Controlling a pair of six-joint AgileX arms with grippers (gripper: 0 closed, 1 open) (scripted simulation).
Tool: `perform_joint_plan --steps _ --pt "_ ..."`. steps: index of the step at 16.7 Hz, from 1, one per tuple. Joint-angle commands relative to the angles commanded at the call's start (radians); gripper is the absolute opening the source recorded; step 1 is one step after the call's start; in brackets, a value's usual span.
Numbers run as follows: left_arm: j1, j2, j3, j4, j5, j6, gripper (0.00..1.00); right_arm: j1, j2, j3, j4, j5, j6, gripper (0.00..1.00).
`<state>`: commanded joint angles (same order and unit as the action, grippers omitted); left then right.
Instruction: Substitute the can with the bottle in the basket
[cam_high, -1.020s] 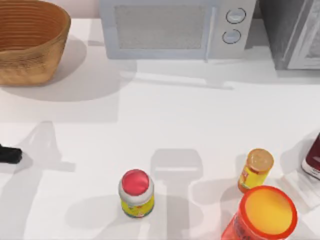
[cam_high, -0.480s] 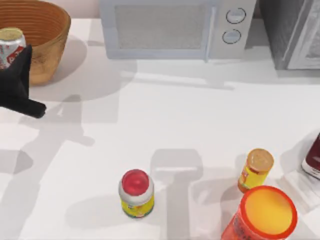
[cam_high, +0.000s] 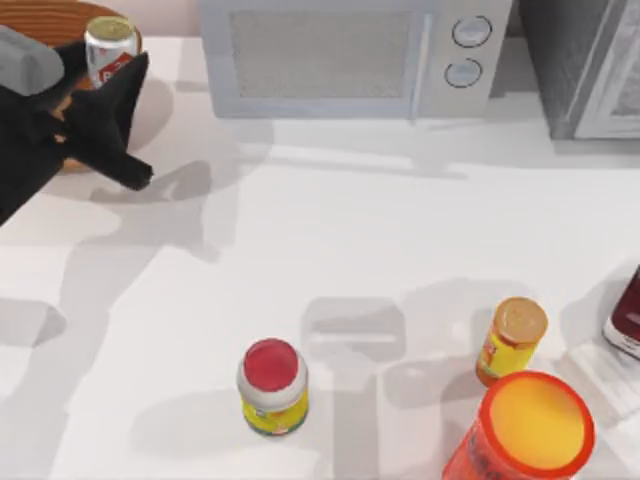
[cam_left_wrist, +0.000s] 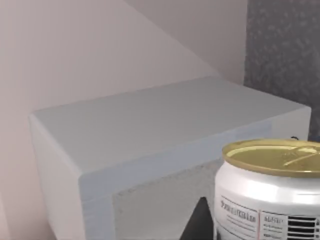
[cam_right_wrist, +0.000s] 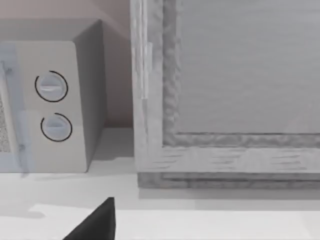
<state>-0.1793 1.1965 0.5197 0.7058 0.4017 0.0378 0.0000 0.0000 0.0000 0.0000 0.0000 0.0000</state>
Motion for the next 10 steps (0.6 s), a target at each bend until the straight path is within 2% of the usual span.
perform_joint_plan --steps 10 --pt "-0.067 0.395 0.124 0.204 0.179 -0.014 0.00 0.000 0.000 0.000 0.000 0.000 0.000 1.00"
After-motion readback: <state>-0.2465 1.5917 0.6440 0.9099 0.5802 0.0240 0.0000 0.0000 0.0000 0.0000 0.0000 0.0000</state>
